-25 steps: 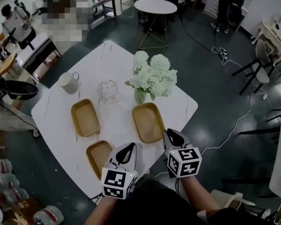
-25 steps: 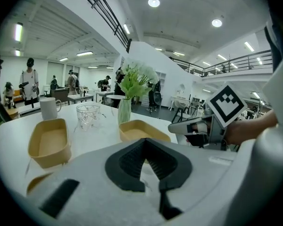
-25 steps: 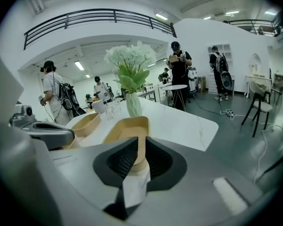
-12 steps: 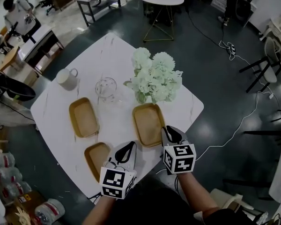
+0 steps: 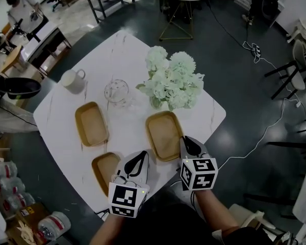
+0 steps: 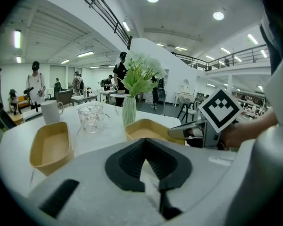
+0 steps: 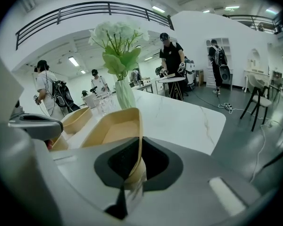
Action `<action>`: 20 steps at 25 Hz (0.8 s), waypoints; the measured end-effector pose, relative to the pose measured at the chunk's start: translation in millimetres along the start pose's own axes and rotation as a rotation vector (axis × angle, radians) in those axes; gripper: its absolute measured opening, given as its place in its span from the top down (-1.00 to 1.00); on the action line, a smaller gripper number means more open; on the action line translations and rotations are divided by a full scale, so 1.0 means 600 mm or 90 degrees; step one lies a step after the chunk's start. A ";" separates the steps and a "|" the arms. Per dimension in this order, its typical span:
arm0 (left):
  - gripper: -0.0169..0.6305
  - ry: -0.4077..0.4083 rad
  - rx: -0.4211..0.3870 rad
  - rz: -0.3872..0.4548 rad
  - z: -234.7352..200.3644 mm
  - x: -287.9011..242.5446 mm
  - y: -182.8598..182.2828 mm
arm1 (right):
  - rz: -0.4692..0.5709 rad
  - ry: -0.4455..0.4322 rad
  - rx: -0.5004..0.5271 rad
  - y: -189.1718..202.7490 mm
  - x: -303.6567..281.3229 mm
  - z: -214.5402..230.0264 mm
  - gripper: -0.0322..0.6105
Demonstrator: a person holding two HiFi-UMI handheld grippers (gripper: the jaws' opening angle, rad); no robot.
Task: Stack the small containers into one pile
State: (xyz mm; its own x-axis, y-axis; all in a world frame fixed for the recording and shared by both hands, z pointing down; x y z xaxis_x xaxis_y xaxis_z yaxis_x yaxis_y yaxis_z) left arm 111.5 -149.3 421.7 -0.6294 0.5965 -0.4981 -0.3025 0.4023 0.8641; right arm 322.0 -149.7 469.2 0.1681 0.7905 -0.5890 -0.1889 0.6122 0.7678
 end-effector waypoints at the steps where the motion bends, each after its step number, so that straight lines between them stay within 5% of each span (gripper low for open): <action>1: 0.97 -0.008 -0.020 0.001 0.002 0.006 -0.004 | 0.002 -0.003 -0.002 -0.001 0.002 -0.001 0.85; 20: 0.97 -0.070 0.006 0.074 -0.076 0.190 0.047 | 0.063 -0.040 -0.029 0.003 0.092 -0.157 0.85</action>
State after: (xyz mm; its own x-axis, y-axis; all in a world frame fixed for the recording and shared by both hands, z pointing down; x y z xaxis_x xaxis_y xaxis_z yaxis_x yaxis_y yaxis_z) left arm -1.2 -101.8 392.6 -0.5777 0.7111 -0.4007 -0.2249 0.3332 0.9156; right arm 239.7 -103.3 413.9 0.2059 0.8456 -0.4926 -0.2511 0.5321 0.8086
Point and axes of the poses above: the fingertips, and each gripper's own axes: x backward along the fingers, z to its right, y out of its underside, the point moved 10 cm from there along x, backward along the fingers, and after that the axes turned 2 degrees about -x, right-handed, at the moved point
